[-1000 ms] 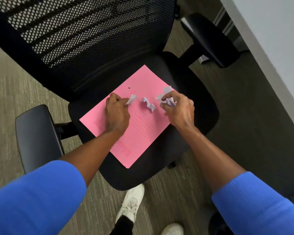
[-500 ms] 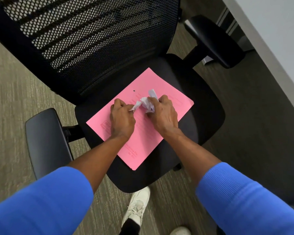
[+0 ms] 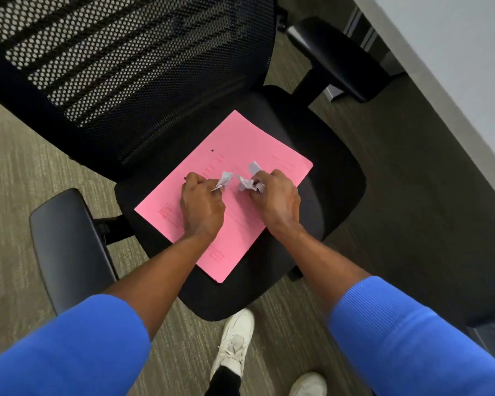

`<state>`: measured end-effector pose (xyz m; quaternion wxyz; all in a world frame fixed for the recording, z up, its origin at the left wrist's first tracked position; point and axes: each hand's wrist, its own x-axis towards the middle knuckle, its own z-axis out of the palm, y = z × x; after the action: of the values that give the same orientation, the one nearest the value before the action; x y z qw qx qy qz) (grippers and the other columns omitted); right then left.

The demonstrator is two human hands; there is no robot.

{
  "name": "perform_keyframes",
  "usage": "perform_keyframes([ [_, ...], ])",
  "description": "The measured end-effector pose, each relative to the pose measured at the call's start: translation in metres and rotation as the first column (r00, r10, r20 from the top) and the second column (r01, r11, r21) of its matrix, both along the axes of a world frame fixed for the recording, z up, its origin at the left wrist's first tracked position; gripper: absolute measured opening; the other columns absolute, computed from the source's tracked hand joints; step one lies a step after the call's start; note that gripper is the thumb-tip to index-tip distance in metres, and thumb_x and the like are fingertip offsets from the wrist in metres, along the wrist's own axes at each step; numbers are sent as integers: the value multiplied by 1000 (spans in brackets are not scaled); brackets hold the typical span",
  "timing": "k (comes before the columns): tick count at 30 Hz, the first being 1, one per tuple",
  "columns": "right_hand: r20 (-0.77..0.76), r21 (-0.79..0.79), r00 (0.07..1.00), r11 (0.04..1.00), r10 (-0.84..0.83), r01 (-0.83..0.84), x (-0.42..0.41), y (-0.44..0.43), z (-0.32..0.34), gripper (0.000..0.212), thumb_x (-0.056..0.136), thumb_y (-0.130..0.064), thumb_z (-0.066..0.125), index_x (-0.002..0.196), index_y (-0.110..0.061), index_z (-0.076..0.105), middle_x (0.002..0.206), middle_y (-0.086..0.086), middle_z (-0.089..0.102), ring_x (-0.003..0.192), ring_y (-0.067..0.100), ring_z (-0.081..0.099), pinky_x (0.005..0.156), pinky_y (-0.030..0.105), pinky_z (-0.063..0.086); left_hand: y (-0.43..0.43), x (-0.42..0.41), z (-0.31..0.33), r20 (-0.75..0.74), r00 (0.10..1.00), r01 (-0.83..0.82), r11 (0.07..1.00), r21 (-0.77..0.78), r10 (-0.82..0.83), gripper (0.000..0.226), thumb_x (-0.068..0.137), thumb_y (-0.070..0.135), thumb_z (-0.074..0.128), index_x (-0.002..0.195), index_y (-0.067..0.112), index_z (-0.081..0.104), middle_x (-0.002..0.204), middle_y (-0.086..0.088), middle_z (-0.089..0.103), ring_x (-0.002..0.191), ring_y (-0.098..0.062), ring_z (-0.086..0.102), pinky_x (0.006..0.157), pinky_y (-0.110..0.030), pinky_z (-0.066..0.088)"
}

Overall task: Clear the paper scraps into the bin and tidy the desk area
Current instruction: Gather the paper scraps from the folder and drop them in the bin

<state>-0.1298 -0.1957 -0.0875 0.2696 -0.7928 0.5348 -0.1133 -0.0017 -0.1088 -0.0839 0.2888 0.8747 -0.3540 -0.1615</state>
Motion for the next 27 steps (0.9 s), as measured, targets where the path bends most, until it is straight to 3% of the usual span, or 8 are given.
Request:
perform_keyframes([
  [5,134,63,969,978,-205,198,-52,15,-2,16,89,-24,73,103,-28,80,87,-6,59,79,19,59,66,33,44,-1,-35,6,-45,999,26,999,-33,-28,23,104,11,65,121,1,78,114,-13,60,104,-27,63,87,-28,49],
  [10,253,189,885,917,-391,351,-116,40,-6,22,85,-17,80,103,-29,81,91,0,65,78,26,69,67,50,63,4,-92,7,-109,992,63,996,-55,-69,19,101,10,65,101,1,82,104,-15,62,94,-24,58,79,-16,32],
  [13,215,180,847,873,-485,454,-167,63,-12,28,81,-16,82,103,-33,81,85,-3,69,75,18,67,70,45,60,7,-135,6,-136,982,123,991,-51,-129,17,100,15,68,96,6,82,100,-13,63,92,-26,61,77,-20,32],
  [18,104,378,741,716,-663,587,-259,107,-25,35,83,-21,80,111,-41,75,82,-8,76,74,15,71,68,36,55,15,-209,0,-131,952,271,960,-66,-277,15,98,18,71,100,10,83,100,-8,64,91,-25,64,80,-35,49],
  [21,55,525,679,600,-732,604,-313,134,-38,33,93,-27,75,126,-29,73,105,4,79,89,27,77,80,43,62,25,-259,-7,-167,919,354,934,-52,-358,17,98,16,71,108,13,84,99,-7,64,91,-26,65,83,-37,52],
  [23,173,588,566,545,-806,597,-343,154,-48,26,96,-19,75,122,-16,75,113,5,79,87,21,78,70,37,62,34,-293,-13,-179,892,422,907,1,-415,16,98,16,71,107,13,84,99,-7,63,92,-25,64,84,-32,49],
  [25,245,618,446,493,-861,612,-371,173,-56,27,96,-5,73,123,-2,73,102,-14,81,73,4,71,55,24,55,43,-327,-23,-224,871,462,884,73,-437,13,97,13,69,95,4,79,98,-13,64,95,-31,65,86,-40,50],
  [27,173,567,442,456,-880,686,-401,185,-65,26,96,-5,74,121,-4,75,91,-17,80,73,5,70,62,31,62,53,-360,-34,-267,856,490,860,144,-443,15,95,12,69,93,-1,77,103,-20,70,104,-39,66,92,-42,46],
])
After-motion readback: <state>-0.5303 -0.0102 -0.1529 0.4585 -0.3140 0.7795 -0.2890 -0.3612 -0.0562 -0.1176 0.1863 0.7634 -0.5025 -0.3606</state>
